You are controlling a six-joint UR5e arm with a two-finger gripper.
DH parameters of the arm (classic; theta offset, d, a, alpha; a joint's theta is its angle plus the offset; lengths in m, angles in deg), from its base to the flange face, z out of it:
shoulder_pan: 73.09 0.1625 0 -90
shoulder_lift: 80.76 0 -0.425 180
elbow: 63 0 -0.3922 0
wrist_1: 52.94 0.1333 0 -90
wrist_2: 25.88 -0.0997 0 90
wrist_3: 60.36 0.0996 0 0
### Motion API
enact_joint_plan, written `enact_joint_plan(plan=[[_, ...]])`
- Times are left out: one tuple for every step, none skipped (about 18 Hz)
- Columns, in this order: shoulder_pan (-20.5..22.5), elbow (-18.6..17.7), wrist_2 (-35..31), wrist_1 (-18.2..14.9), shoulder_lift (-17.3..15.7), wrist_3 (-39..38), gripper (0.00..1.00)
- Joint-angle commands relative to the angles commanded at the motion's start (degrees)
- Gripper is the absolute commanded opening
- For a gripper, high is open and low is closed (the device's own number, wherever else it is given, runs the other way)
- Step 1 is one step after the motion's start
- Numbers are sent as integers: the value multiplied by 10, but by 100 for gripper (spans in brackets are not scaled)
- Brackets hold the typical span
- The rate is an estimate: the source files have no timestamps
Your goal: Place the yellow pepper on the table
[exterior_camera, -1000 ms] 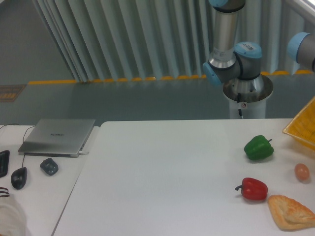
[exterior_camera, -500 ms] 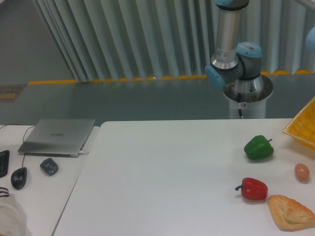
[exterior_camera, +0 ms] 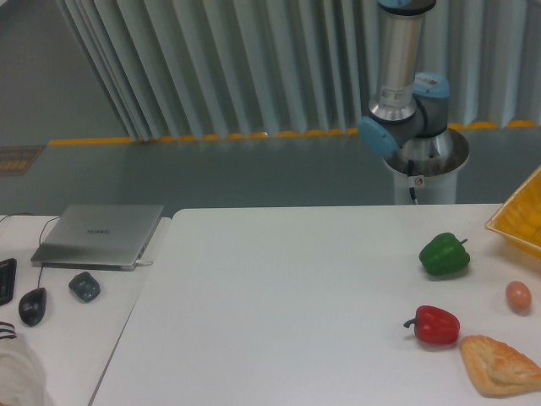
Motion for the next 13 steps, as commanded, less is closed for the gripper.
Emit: enact_joint_plan(plan=[[9, -3, 12, 0, -2, -14, 100], [15, -4, 23, 0, -2, -26, 100], [23, -6, 31, 1, -2, -36, 100], [33, -11, 44, 1, -2, -42, 100], [40, -16, 59, 1, -2, -52, 100], [50, -18, 72, 1, -2, -63, 100], [55, -22, 81, 2, -2, -68, 100], [56, -27, 83, 2, -4, -70, 100], [58, -34, 83, 2, -9, -70, 100], [59, -41, 83, 3, -15, -70, 100], [62, -48, 83, 3, -21, -70, 100], [63, -62, 83, 4, -35, -70, 100], [62, -69, 83, 4, -41, -70, 100]])
